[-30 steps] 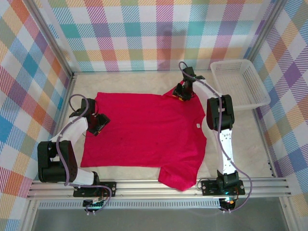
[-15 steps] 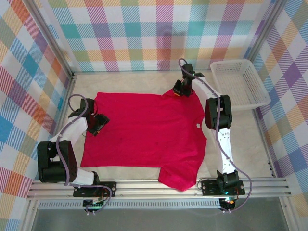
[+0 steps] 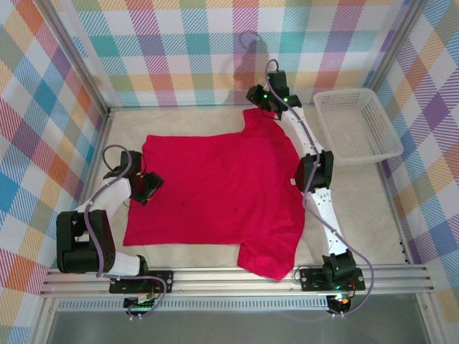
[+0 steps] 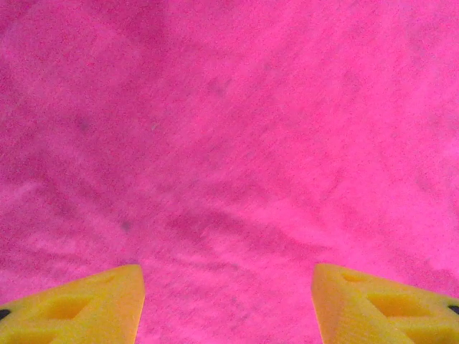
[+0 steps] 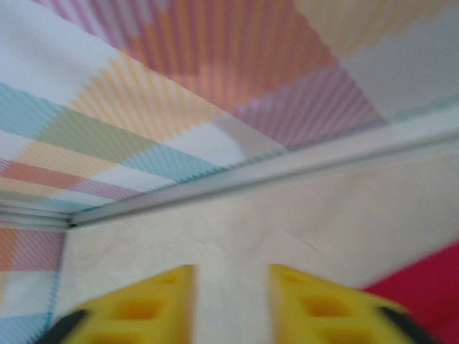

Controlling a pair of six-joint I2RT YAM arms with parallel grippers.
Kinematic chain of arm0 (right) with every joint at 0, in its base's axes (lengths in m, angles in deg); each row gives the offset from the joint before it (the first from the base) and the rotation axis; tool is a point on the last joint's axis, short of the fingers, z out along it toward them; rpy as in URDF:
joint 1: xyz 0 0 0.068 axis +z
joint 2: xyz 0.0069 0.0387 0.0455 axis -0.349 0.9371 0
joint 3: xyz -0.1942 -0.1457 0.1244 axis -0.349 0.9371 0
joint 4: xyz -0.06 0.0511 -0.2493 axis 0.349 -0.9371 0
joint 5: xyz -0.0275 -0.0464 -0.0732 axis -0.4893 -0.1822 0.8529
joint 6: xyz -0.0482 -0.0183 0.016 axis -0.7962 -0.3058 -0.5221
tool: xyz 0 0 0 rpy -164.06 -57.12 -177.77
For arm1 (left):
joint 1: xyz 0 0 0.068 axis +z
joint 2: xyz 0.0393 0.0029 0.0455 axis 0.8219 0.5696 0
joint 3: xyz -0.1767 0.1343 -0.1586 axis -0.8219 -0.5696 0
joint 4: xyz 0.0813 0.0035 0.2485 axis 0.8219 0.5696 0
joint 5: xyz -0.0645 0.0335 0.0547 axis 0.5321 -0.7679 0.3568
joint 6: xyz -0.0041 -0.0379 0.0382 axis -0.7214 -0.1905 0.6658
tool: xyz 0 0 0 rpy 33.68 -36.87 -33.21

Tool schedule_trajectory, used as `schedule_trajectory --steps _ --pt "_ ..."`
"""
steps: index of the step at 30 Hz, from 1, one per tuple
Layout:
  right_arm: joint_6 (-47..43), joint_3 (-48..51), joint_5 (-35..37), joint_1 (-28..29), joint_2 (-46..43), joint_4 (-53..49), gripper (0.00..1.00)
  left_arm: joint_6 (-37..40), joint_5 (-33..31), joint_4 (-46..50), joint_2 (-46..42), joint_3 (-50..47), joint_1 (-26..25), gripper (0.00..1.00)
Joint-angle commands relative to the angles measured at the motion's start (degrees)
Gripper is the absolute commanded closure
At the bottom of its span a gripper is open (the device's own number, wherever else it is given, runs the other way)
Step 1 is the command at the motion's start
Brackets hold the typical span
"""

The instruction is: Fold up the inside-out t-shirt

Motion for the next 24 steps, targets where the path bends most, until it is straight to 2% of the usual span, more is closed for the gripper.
schedule_trajectory --steps 1,6,12,15,20,24 --pt "1.2 -0.5 -7.3 0.4 0.7 -3.5 0.32 -1.6 0.9 -0.8 -3.6 -1.1 0.9 0.37" --pt "-0.2 29.6 -6.3 0.3 -18.4 0.1 0.33 -0.7 2.3 1.4 -4.4 2.1 0.9 0.36" --pt "-1.9 48.8 -4.0 0.4 -29.8 -4.6 0.35 0.5 5.7 3.3 -0.9 7.1 0.7 0.36" --pt "-2.4 60.5 -2.7 0.4 -35.4 -2.4 0.35 0.3 6.2 2.5 0.8 7.7 0.6 0.36" --pt "-3.2 72.7 1.0 0.3 -40.3 -1.9 0.32 0.2 6.2 1.5 6.6 10.0 0.6 0.35" --pt "-3.1 74.7 1.4 -0.8 -38.4 -1.5 0.31 -0.6 6.0 -0.6 13.4 13.0 0.7 0.35"
